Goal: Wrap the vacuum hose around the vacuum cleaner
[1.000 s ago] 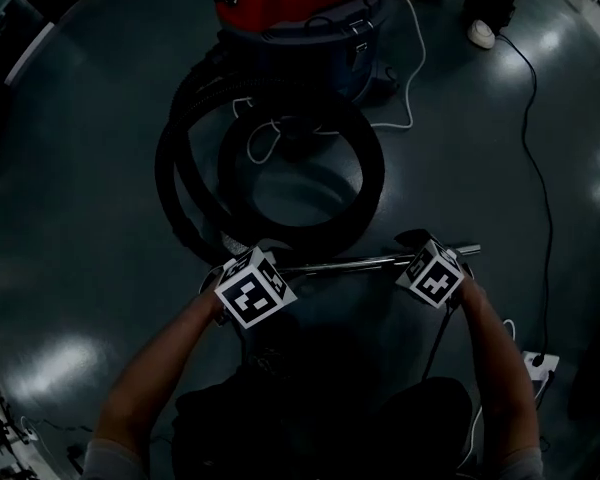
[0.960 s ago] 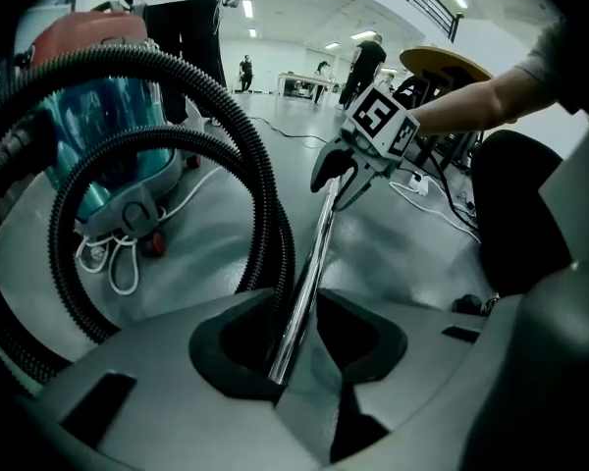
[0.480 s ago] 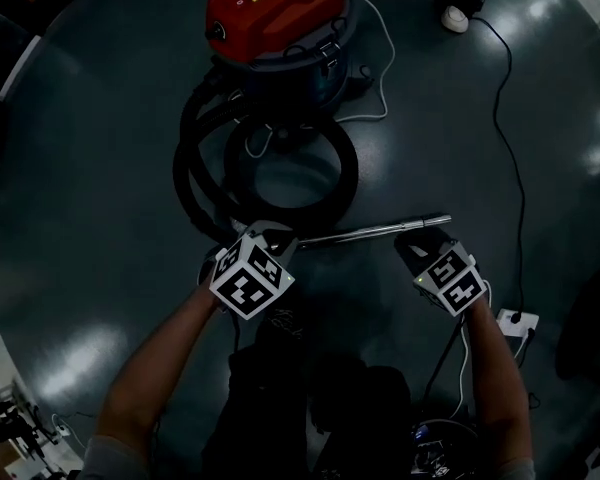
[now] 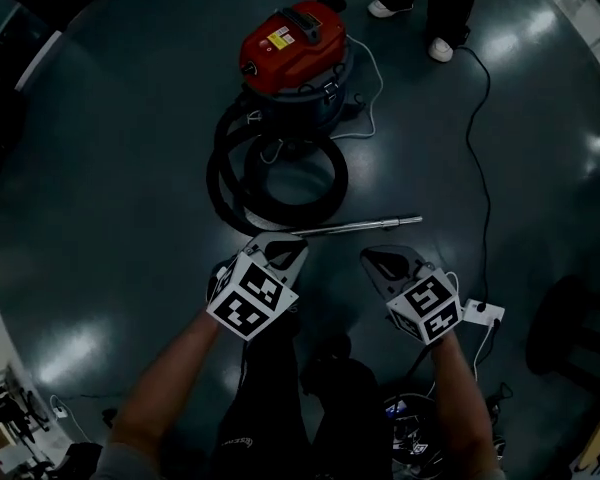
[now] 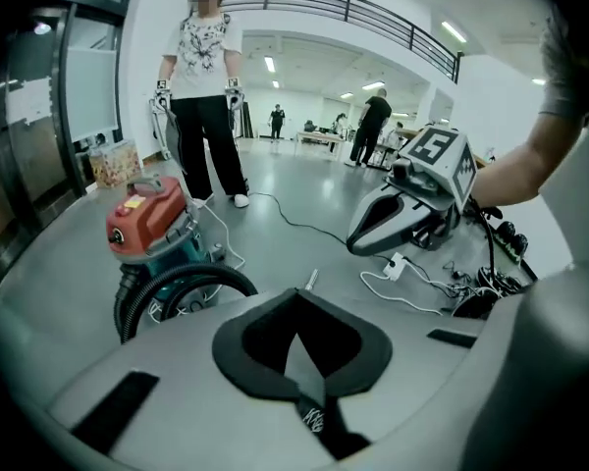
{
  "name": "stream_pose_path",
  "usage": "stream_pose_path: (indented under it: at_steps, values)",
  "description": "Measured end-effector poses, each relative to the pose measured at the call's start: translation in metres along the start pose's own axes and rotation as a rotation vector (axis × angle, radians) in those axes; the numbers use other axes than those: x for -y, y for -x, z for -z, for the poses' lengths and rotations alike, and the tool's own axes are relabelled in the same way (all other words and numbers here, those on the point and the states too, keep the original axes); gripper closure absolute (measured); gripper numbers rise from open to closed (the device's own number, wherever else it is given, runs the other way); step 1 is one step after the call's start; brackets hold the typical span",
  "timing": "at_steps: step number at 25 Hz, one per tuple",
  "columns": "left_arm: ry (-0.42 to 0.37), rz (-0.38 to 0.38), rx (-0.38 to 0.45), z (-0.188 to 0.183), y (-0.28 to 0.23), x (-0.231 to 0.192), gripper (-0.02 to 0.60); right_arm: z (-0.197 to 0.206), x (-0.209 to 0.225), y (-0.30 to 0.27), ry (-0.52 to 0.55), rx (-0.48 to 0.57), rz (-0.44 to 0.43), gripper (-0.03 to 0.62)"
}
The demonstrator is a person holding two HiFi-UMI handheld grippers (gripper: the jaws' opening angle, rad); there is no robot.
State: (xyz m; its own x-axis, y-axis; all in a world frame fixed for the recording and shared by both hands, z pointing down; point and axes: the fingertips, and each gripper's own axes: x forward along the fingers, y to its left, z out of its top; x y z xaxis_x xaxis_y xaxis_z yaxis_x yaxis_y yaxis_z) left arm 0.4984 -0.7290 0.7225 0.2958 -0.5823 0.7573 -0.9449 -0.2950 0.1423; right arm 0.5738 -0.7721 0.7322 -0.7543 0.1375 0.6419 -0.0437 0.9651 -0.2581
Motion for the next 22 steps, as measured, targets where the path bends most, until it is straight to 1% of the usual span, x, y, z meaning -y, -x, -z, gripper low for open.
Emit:
stream_pose_path:
  at_steps: [2, 5, 9, 13, 17, 19, 22]
  values:
    - [0.004, -0.021, 0.024, -0.02, 0.032, 0.013, 0.575, -0.024, -0.024, 0.027, -0.009, 0.026, 0.001, 0.588]
    - [-0.017, -0.043, 0.05, -0.047, 0.074, 0.034, 0.575, -0.05, -0.06, 0.067, -0.029, 0.058, -0.003, 0.588]
    - [-0.02, -0.061, 0.083, -0.07, 0.124, 0.061, 0.575, -0.085, -0.1, 0.112, -0.053, 0.126, 0.001, 0.588]
    - [-0.002, -0.064, 0.113, -0.081, 0.176, 0.086, 0.575, -0.113, -0.142, 0.147, -0.092, 0.163, -0.01, 0.588]
    - [-0.002, -0.075, 0.153, -0.091, 0.233, 0.103, 0.575, -0.143, -0.181, 0.167, -0.125, 0.2, -0.022, 0.588]
    - [-0.005, -0.086, 0.186, -0.097, 0.264, 0.108, 0.575, -0.158, -0.205, 0.172, -0.125, 0.207, -0.023, 0.588]
    - [0.022, -0.1, 0.23, -0.099, 0.311, 0.113, 0.575, -0.186, -0.243, 0.18, -0.119, 0.226, -0.017, 0.589]
